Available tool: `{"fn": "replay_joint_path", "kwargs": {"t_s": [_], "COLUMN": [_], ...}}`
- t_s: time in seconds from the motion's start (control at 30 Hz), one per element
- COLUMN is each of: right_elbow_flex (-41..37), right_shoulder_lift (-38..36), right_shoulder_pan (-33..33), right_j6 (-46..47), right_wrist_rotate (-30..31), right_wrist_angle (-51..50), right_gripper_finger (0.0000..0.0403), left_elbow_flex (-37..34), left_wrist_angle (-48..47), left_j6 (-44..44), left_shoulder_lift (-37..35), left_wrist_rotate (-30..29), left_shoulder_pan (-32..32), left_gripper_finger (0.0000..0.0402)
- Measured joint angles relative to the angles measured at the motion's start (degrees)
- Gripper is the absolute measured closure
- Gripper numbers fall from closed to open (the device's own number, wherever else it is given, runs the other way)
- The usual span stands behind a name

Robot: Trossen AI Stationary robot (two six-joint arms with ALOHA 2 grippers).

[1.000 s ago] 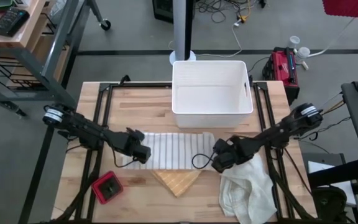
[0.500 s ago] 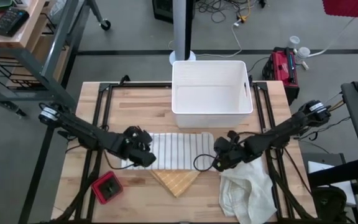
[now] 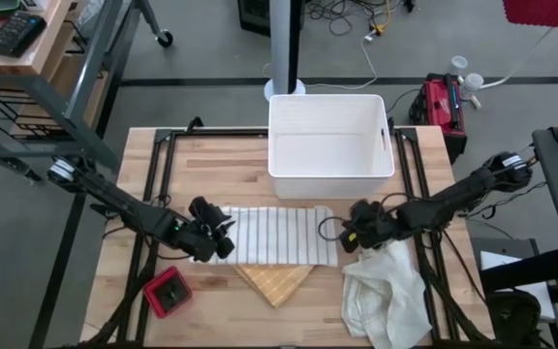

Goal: Fold towel
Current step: Fold the brown patterned towel

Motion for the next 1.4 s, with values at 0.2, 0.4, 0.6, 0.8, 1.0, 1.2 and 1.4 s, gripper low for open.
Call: {"fn": "replay_joint_path", "kwargs": {"t_s": [0.2, 0.4, 0.6, 0.8, 1.0, 1.2, 1.4], "right_elbow_flex": [-3.10, -3.20, -2.67, -2.19, -0.10, 2.83, 7.31], "right_shoulder_lift": [-0.03, 0.42, 0.43, 4.18, 13.26, 19.94, 24.62], "right_shoulder_pan": [-0.89, -0.90, -0.89, -1.27, -2.97, -3.88, -3.89], "right_j6": [7.89, 8.80, 12.46, 12.58, 14.88, 15.32, 10.92], "right_wrist_rotate": [0.67, 1.33, -0.13, -0.48, -3.86, -6.83, -6.86], "right_wrist_angle": [1.76, 4.10, 5.02, 15.01, 15.35, 15.49, 17.37], "right_gripper_finger": [0.0403, 0.0400, 0.0340, 0.0253, 0.0203, 0.0176, 0.0177], "left_elbow_flex": [-7.49, -10.88, -12.29, -11.84, -9.96, -8.55, -9.08], "left_wrist_angle": [12.63, 13.82, 17.41, 16.93, 16.96, 17.39, 17.32], "left_j6": [0.20, -2.08, -4.33, -2.81, -1.33, 1.13, 1.47], "left_shoulder_lift": [-1.50, -1.56, 1.32, 2.87, 3.47, 3.95, 3.98], "left_wrist_rotate": [-0.20, 2.54, 2.08, 0.81, 0.63, 0.97, 0.45], "left_shoulder_pan": [0.07, 0.07, 0.70, 0.75, 0.75, 0.76, 0.82], "left_gripper_finger": [0.0326, 0.0326, 0.0326, 0.0326, 0.0326, 0.0326, 0.0326]}}
